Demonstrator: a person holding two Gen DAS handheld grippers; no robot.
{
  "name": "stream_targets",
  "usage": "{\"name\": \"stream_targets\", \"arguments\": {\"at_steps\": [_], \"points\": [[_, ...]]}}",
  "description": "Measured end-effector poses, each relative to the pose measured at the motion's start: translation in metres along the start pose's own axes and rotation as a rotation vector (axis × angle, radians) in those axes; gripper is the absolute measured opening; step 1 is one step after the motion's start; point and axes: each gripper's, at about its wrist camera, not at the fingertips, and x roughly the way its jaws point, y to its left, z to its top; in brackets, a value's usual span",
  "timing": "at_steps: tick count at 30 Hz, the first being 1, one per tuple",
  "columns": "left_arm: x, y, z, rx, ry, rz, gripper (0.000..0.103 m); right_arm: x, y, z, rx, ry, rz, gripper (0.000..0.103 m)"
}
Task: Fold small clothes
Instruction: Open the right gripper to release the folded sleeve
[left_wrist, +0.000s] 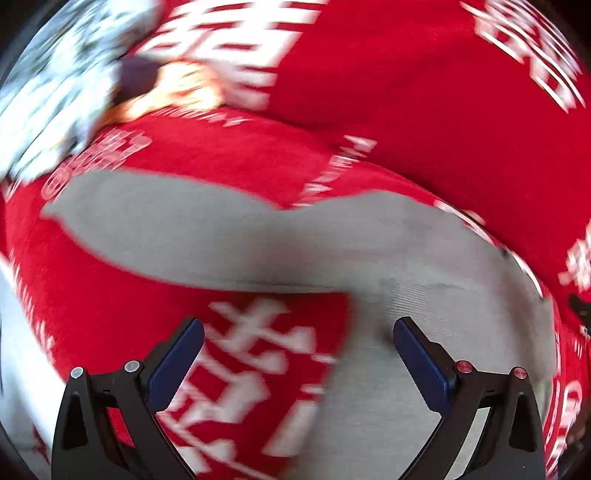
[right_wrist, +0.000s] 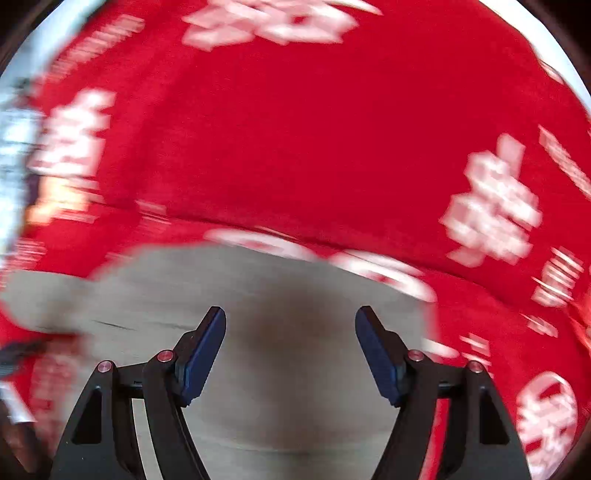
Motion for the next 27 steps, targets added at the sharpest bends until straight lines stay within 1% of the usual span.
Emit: {"name": "stream_targets", "arguments": {"at_steps": [3,5,8,9,10,12,13,14,15,17,20,21,22,23,24,27], "points": [[0.0,-0.055,-0.006,0.12,-0.008,-0.045,0.103,0.027,-0.054,-0.023,0.133,0.077,-0.075,0.076],[0.004,-0.092,-0.011,0.205,-0.006,-0.071,0.103,0.035,-0.075,-0.034,0.191,0.095,-0.099,0.076],[0.022,-0.136,-0.017,0.309,0.024,-0.102,0.103,0.046,-0.087,-0.041,0.189,0.109,-0.15,0.076],[0.029,-0.144,-0.018,0.331,0.038,-0.102,0.103,0.049,-0.086,-0.041,0.174,0.109,-0.162,0.076],[0.039,-0.151,-0.02,0.356,0.052,-0.085,0.103,0.052,-0.085,-0.041,0.162,0.111,-0.174,0.076],[0.057,-0.152,-0.022,0.364,0.071,-0.01,0.103,0.059,-0.082,-0.042,0.144,0.122,-0.186,0.076],[0.067,-0.144,-0.024,0.349,0.089,0.025,0.103,0.061,-0.081,-0.043,0.132,0.13,-0.175,0.076],[0.069,-0.136,-0.024,0.325,0.094,0.001,0.103,0.064,-0.08,-0.044,0.117,0.135,-0.161,0.076],[0.066,-0.127,-0.023,0.303,0.072,-0.029,0.103,0.064,-0.08,-0.044,0.105,0.129,-0.153,0.076],[0.06,-0.115,-0.027,0.304,0.058,0.018,0.103,0.059,-0.081,-0.042,0.116,0.1,-0.141,0.076],[0.057,-0.1,-0.027,0.27,0.079,-0.004,0.103,0.065,-0.085,-0.034,0.173,0.095,-0.092,0.076],[0.055,-0.098,-0.025,0.263,0.084,-0.003,0.103,0.071,-0.084,-0.03,0.177,0.108,-0.065,0.076],[0.053,-0.099,-0.024,0.257,0.084,0.017,0.103,0.076,-0.082,-0.027,0.174,0.109,-0.028,0.076],[0.051,-0.099,-0.022,0.25,0.076,0.033,0.103,0.08,-0.079,-0.024,0.168,0.1,0.029,0.076],[0.047,-0.103,-0.02,0.248,0.061,0.031,0.103,0.082,-0.076,-0.021,0.167,0.089,0.077,0.076],[0.04,-0.114,-0.015,0.254,0.015,-0.005,0.103,0.09,-0.068,-0.015,0.139,0.069,0.125,0.076]]}}
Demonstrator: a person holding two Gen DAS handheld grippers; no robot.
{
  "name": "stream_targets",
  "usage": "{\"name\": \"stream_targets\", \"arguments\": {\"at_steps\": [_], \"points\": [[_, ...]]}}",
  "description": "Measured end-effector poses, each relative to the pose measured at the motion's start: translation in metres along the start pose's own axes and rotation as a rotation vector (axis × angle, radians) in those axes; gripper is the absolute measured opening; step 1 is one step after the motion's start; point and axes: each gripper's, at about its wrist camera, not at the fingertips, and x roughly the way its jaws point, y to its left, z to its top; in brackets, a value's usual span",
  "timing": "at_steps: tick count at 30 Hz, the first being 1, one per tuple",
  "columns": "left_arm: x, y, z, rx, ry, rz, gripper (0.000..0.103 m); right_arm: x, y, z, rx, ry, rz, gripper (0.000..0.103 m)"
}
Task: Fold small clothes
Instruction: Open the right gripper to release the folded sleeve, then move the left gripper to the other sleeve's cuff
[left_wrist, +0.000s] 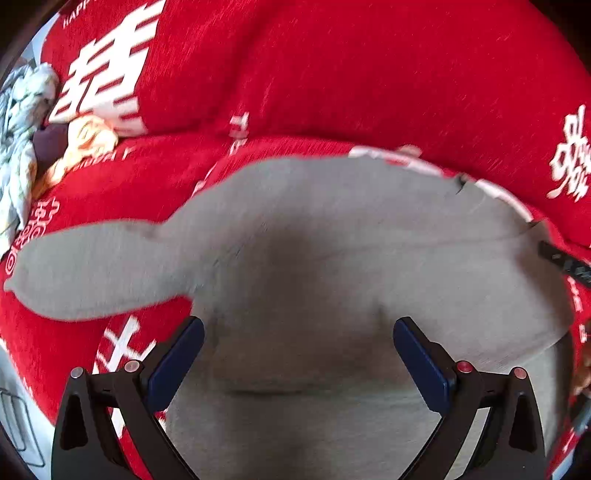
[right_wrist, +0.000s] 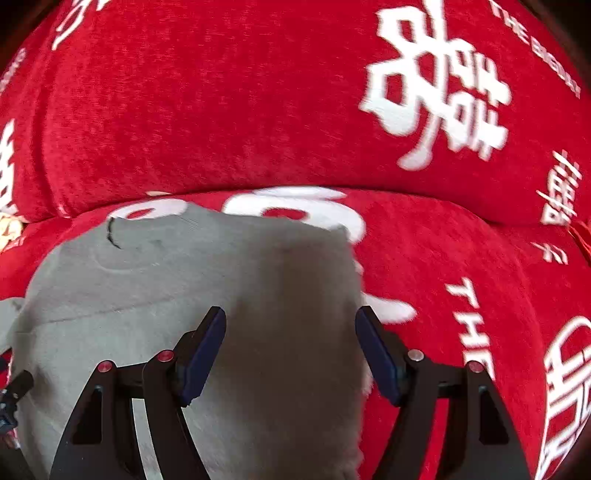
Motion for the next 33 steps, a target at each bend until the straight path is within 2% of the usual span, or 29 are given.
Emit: {"name": "stream_targets", "arguments": {"at_steps": [3,6,7,8,10,12,15,17,20,23,25,31,33], "points": [[0.01,-0.011,0.006,0.033,0.007,0.0,0.103,0.028,0.0,0.005,0.011,0.093,0.016,0.076],[0.034,-0.009,0.002,0.043,0.074,0.032,0.103,0.036,0.004,0.013,0.015,0.093,-0.037,0.076],[0.034,-0.005,0.0,0.032,0.057,0.008,0.103,0.035,0.008,0.016,0.018,0.099,-0.07,0.076],[0.031,-0.003,0.0,0.029,0.045,0.007,0.103,0.025,0.017,0.018,0.014,0.066,-0.1,0.076],[0.028,0.002,0.002,0.017,0.053,0.012,0.103,0.008,0.034,0.016,-0.015,-0.008,-0.088,0.076],[0.025,0.008,0.008,-0.013,0.035,0.021,0.103,-0.003,0.057,0.01,-0.07,-0.04,-0.099,0.076],[0.03,0.008,0.014,-0.016,0.054,0.054,0.103,-0.012,0.071,0.004,-0.095,-0.074,-0.097,0.076],[0.037,0.006,0.012,0.007,0.062,0.085,0.103,-0.013,0.063,0.005,-0.046,-0.066,-0.072,0.076],[0.039,0.012,0.007,-0.019,0.049,0.063,0.103,0.0,0.042,0.006,0.05,-0.015,0.005,0.076],[0.039,0.013,0.004,-0.02,0.034,0.058,0.103,0.031,0.017,0.012,0.138,0.063,0.02,0.076],[0.038,0.01,0.003,-0.005,0.027,0.076,0.103,0.042,0.003,0.018,0.181,0.052,0.035,0.076],[0.04,0.011,0.005,-0.018,0.042,0.071,0.103,0.061,0.012,0.042,0.077,0.124,0.055,0.091],[0.039,0.01,0.004,-0.007,0.034,0.079,0.103,0.06,0.014,0.042,0.057,0.142,0.047,0.091]]}}
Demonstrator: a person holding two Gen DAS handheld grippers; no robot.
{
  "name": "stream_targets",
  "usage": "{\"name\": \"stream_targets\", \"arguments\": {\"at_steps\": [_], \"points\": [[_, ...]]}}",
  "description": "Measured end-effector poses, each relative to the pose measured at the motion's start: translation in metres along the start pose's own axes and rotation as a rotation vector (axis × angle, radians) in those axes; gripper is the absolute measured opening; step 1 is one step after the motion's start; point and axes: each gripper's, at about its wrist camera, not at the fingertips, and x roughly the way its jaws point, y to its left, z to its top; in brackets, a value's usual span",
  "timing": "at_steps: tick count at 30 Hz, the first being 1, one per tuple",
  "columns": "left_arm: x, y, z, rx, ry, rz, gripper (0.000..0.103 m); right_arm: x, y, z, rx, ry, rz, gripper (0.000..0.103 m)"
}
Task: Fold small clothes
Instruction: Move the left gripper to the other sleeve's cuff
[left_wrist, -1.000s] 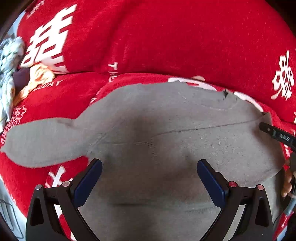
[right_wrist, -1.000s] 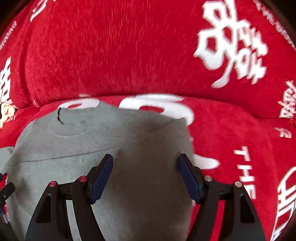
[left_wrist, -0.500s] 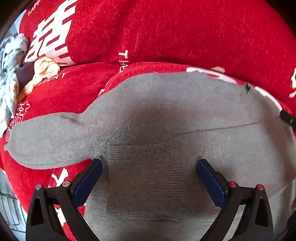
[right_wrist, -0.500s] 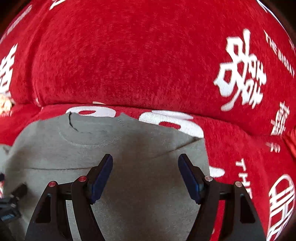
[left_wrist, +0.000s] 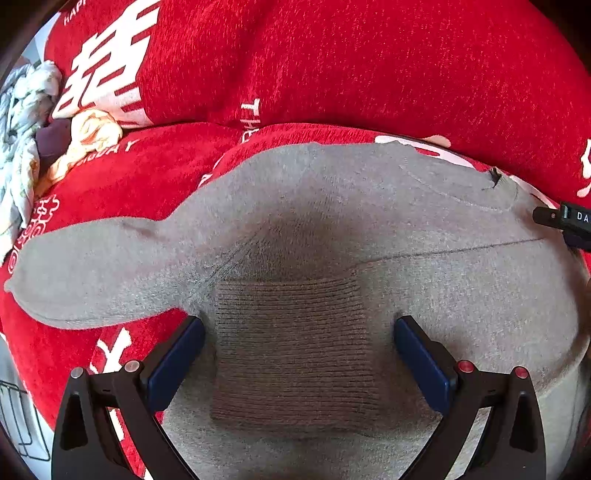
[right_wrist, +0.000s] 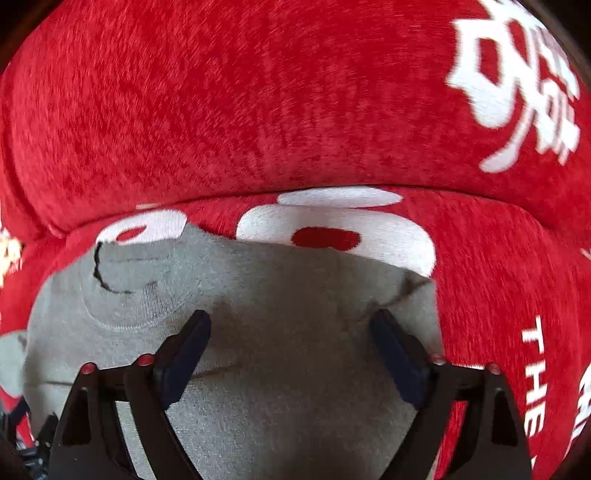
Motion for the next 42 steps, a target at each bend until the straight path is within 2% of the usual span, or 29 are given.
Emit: {"name": "stream_targets", "arguments": {"at_steps": [4,7,11,15,20,23,25,28,29,30,31,33,34,37,39,42], "points": [[-0.007,0.004,-0.002,-0.017,0.019,0.006,0.103,-0.034,-0.003,-0.029,0.085,-0.043,0.077,0.092],[-0.011,0.002,-0.01,0.014,-0.002,0.015,0.103,-0.051,0.007,-0.07,0.072,-0.064,0.101,0.091],[-0.014,0.008,-0.016,0.012,-0.01,-0.001,0.103,-0.066,0.023,-0.112,-0.02,-0.117,-0.002,0.091],[-0.018,0.015,-0.025,0.002,-0.02,-0.024,0.103,-0.081,0.029,-0.144,-0.073,-0.158,-0.044,0.091],[-0.026,0.021,-0.033,-0.031,-0.018,-0.044,0.103,-0.091,0.038,-0.152,-0.099,-0.154,-0.095,0.091],[-0.036,0.022,-0.032,-0.049,-0.049,-0.065,0.103,-0.098,0.049,-0.145,-0.098,-0.166,-0.054,0.092],[-0.033,0.019,-0.026,-0.044,-0.045,-0.054,0.103,-0.096,0.062,-0.135,-0.126,-0.169,-0.076,0.092],[-0.018,0.015,-0.022,-0.033,-0.003,-0.055,0.103,-0.077,0.076,-0.124,-0.131,-0.107,-0.088,0.092],[-0.017,0.014,-0.024,-0.017,-0.005,-0.041,0.103,-0.069,0.082,-0.124,-0.131,-0.065,-0.076,0.092],[-0.02,0.014,-0.026,-0.004,-0.024,-0.039,0.103,-0.069,0.088,-0.128,-0.138,-0.064,-0.076,0.091],[-0.026,0.016,-0.029,0.005,-0.039,-0.035,0.103,-0.073,0.094,-0.132,-0.153,-0.087,-0.079,0.092],[-0.033,0.027,-0.034,0.001,-0.064,-0.048,0.103,-0.085,0.105,-0.142,-0.191,-0.127,0.004,0.092],[-0.037,0.038,-0.036,-0.015,-0.077,-0.037,0.103,-0.088,0.11,-0.146,-0.198,-0.143,0.022,0.092],[-0.039,0.077,-0.038,-0.105,-0.089,0.014,0.103,-0.085,0.121,-0.151,-0.225,-0.154,-0.031,0.092],[-0.039,0.114,-0.039,-0.218,-0.084,0.032,0.103,-0.08,0.127,-0.154,-0.231,-0.136,-0.029,0.092],[-0.037,0.182,-0.046,-0.41,-0.071,0.109,0.103,-0.08,0.131,-0.157,-0.23,-0.148,-0.042,0.092]]}}
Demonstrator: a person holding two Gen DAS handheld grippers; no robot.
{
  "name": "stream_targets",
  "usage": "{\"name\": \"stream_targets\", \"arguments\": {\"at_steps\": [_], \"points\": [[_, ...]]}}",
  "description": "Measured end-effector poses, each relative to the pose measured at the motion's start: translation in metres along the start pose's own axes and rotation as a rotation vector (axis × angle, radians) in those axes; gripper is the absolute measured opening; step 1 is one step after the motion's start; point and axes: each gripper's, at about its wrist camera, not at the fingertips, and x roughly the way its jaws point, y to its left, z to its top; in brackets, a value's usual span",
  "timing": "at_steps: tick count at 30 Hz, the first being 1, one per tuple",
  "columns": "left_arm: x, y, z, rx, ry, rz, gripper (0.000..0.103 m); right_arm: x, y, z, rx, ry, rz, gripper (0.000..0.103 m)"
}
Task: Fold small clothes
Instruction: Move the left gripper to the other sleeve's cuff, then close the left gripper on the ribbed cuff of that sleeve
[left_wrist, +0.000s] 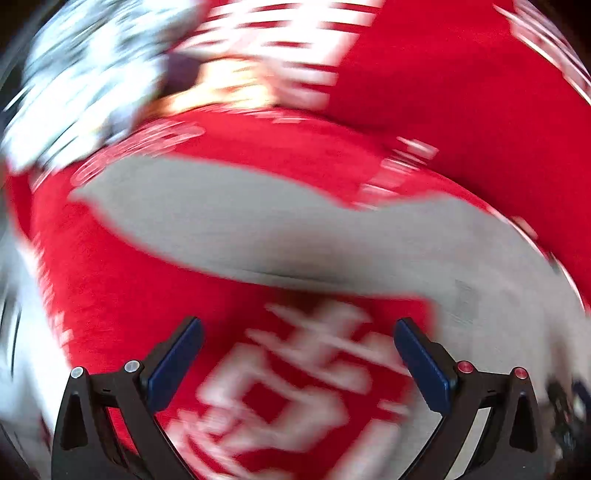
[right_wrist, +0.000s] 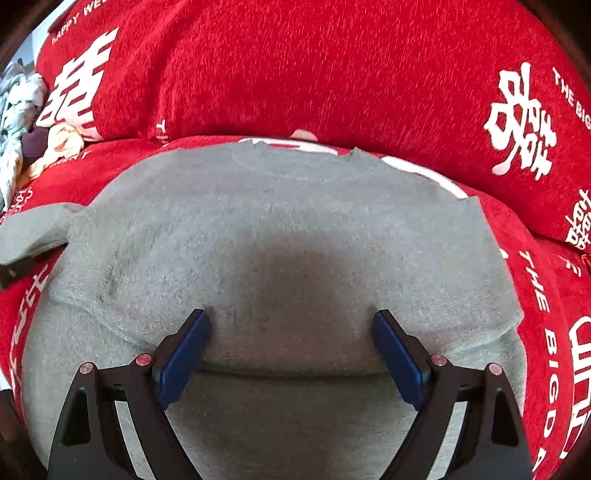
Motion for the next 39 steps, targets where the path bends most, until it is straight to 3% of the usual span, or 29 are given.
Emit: {"name": "stream_targets", "arguments": {"at_steps": [4,8,13,19,21,23,26,30,36,39], "points": [[0.021,0.087,0.024,-0.231,0.018,0.102,0.103,0.001,0.001,0.001,0.002,0.0,-0.006,0.092],[0.052,0.139,0.045,-0.372,0.06,0.133,0.103,0.002,0.004,0.002,-0.005,0.001,-0.016,0.092],[0.075,0.149,0.087,-0.372,0.049,0.177,0.103,0.003,0.01,0.007,-0.026,0.008,-0.037,0.092],[0.085,0.153,0.104,-0.396,0.011,0.167,0.103,0.001,0.012,0.008,-0.036,0.019,-0.059,0.092],[0.085,0.153,0.108,-0.389,-0.01,0.176,0.086,-0.001,0.016,0.01,-0.054,0.02,-0.083,0.092],[0.082,0.152,0.113,-0.342,-0.041,0.202,0.048,-0.004,0.023,0.015,-0.073,0.011,-0.092,0.092],[0.08,0.163,0.114,-0.345,-0.048,0.128,0.021,-0.013,0.038,0.028,-0.088,-0.01,-0.046,0.092],[0.073,0.18,0.107,-0.413,-0.033,0.014,0.012,-0.016,0.071,0.061,-0.131,-0.043,-0.009,0.092],[0.042,0.185,0.096,-0.418,-0.092,-0.039,0.012,0.023,0.141,0.099,-0.224,-0.004,0.03,0.092],[0.036,0.188,0.094,-0.411,-0.106,-0.045,0.012,0.049,0.169,0.105,-0.242,0.037,0.002,0.092]]}}
